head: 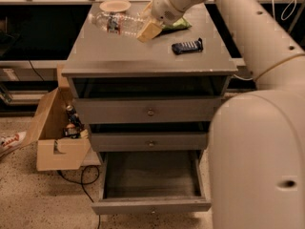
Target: Place water bottle into bottom drawer
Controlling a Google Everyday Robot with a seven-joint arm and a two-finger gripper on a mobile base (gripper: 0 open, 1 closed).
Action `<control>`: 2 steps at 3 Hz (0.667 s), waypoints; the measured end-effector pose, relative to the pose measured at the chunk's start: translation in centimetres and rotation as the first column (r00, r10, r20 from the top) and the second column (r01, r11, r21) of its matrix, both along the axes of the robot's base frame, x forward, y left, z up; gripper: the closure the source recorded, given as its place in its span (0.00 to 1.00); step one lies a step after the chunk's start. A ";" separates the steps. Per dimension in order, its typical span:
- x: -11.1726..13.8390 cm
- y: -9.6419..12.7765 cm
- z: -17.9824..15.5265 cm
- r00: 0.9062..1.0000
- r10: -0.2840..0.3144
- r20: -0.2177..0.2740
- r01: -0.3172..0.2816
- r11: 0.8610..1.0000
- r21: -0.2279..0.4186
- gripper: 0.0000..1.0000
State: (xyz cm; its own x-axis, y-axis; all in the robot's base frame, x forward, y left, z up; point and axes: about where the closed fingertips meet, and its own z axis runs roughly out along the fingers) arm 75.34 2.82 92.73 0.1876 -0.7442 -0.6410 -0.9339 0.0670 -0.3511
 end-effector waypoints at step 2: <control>-4.3 -4.1 -1.3 1.000 -0.004 -0.029 0.004 1.000 -0.012 1.00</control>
Offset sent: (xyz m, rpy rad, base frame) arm -0.0314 -0.0315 0.0020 0.0016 0.0003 -0.0027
